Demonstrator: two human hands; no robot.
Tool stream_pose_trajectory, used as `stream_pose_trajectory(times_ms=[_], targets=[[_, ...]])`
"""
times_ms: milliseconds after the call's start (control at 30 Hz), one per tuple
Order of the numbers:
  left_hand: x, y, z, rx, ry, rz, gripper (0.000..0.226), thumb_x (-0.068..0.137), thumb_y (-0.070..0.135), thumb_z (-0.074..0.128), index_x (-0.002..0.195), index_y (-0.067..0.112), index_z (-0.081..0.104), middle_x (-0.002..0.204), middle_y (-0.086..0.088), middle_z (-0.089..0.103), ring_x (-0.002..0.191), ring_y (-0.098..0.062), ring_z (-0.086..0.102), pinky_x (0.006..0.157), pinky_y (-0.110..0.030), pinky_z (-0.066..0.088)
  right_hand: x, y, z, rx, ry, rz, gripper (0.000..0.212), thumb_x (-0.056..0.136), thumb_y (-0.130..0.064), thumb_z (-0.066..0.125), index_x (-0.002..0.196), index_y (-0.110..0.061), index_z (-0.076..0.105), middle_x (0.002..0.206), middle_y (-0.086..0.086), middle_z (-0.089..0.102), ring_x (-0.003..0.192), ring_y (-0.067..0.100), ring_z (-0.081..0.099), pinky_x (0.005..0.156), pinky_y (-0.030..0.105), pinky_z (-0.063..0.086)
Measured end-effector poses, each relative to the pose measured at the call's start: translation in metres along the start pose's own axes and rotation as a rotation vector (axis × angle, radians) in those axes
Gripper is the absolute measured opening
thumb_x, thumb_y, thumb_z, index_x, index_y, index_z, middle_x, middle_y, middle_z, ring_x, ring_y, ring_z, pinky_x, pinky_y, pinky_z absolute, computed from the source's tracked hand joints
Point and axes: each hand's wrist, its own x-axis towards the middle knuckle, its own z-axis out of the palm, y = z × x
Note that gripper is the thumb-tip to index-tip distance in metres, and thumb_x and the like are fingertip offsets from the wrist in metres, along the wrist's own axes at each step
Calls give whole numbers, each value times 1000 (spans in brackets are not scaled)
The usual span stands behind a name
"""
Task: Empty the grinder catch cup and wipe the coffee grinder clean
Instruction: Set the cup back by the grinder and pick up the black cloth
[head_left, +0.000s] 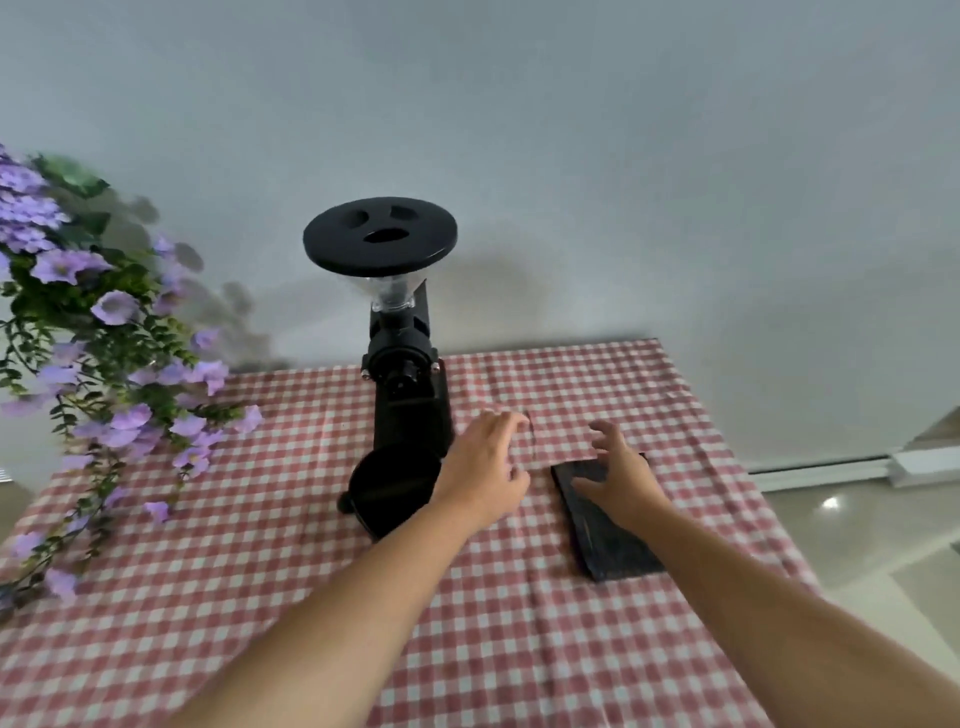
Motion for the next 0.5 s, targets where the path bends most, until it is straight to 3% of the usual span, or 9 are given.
stream_pose_trajectory(times_ms=[100,200,300,400,500], targets=[[21,22,52,133,-279,-117,62,89,30,56,144,19,29,149,-4,33,133,-23,37,107,-38,39,-1,38,-22,-68,36,103,64,85,-26,67,138,-23,31,137,6,49,116,23,53,88,32,49],[27,24,92,146,-408,-226,66,90,39,55,145,16,28,150,-6,32,135,-26,34,109,-41,36,-3,69,-30,-115,16,182,58,87,-29,63,137,-20,36,135,5,50,115,22,53,91,34,50],[28,23,116,185,-402,-323,63,91,48,51,142,12,36,146,-8,38,131,-27,39,107,-40,37,-4,91,-29,-132,-7,226,51,88,-30,62,133,-18,43,128,4,53,105,19,58,85,35,55],[30,31,132,275,-263,-426,63,92,54,45,136,10,43,141,-8,43,128,-27,41,107,-38,38,1,102,-27,-79,13,265,47,88,-30,62,130,-18,46,123,4,56,95,16,59,75,32,57],[34,39,144,304,-222,-508,69,90,57,48,136,7,40,141,-10,40,130,-27,37,108,-38,35,10,101,-24,106,13,369,44,87,-28,64,126,-14,49,113,5,61,82,14,58,56,22,49]])
